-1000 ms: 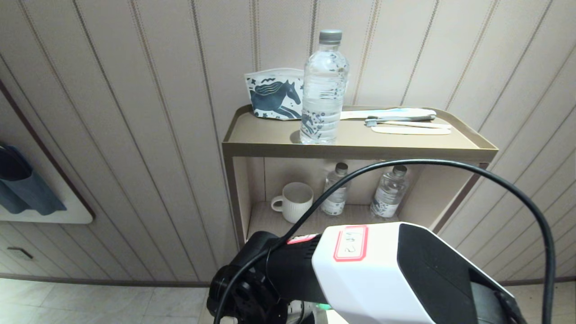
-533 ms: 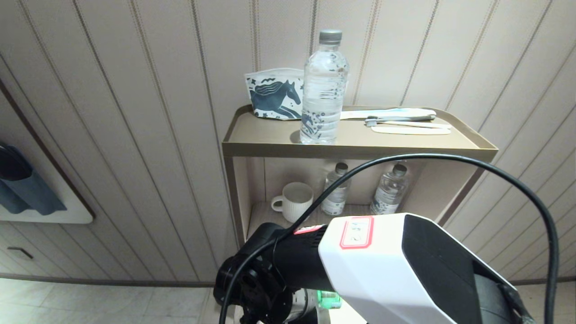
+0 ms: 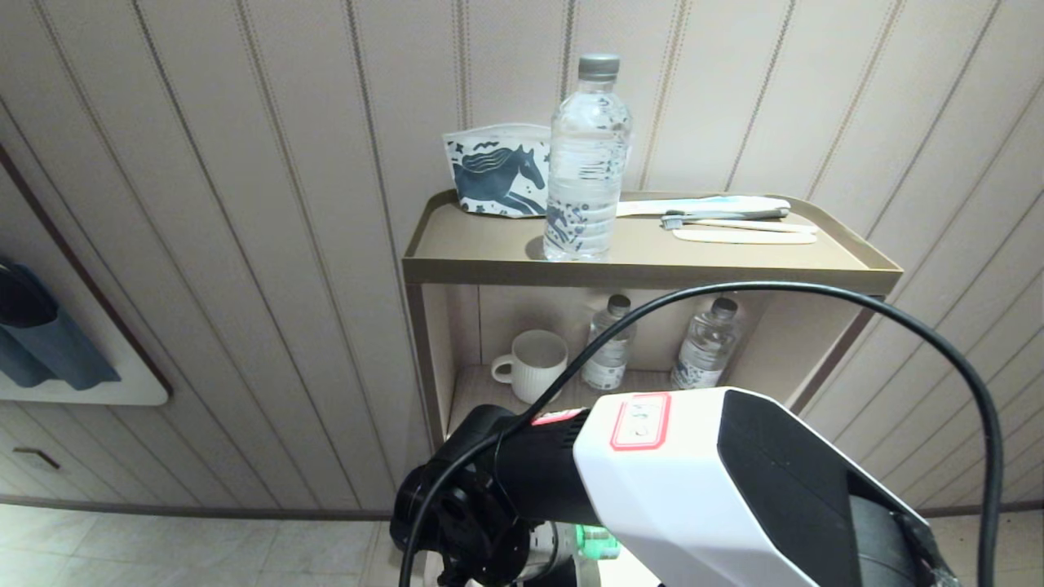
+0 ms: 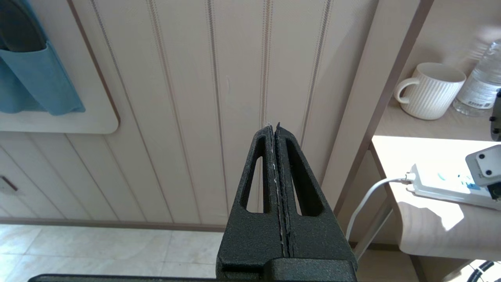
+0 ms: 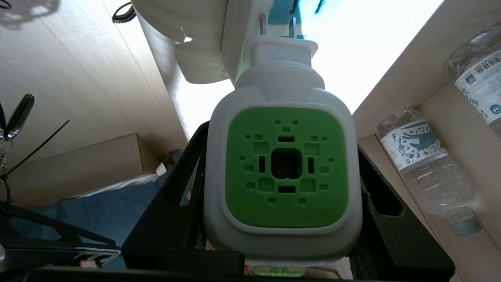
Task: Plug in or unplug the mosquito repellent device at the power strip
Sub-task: Insert the plug into the socket
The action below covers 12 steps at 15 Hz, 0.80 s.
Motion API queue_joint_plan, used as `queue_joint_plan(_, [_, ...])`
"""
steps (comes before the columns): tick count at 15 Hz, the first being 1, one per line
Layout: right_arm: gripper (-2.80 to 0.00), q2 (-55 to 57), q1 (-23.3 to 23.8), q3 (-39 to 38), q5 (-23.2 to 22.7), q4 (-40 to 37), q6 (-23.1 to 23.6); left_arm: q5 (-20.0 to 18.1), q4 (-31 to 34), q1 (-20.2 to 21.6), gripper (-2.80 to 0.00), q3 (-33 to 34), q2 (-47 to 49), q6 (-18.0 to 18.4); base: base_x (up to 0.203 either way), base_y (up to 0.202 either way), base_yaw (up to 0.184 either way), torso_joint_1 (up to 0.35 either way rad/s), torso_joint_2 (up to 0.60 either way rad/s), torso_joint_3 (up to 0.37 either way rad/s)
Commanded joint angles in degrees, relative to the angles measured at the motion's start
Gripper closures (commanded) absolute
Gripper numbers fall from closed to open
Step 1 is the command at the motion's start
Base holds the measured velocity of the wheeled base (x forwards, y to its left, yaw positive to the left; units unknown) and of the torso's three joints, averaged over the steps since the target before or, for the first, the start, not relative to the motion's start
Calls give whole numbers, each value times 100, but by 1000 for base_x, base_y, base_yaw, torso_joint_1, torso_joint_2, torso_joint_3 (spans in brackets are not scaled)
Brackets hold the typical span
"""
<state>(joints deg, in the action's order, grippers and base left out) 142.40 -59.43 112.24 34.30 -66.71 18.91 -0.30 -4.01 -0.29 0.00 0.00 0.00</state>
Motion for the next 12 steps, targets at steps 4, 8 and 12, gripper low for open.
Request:
queue_joint_plan(4, [0, -27, 28, 0, 15, 130, 60, 4, -3, 3, 0, 0, 0, -9, 0, 0, 0, 0, 0, 0])
queue_joint_plan(8, [0, -147, 185, 0, 24, 564, 404, -5, -3, -1, 0, 0, 0, -5, 0, 0, 0, 0, 0, 0])
queue_joint_plan(12, [0, -160, 221, 0, 24, 598, 456, -5, -3, -6, 0, 0, 0, 0, 0, 0, 0, 0, 0, 0])
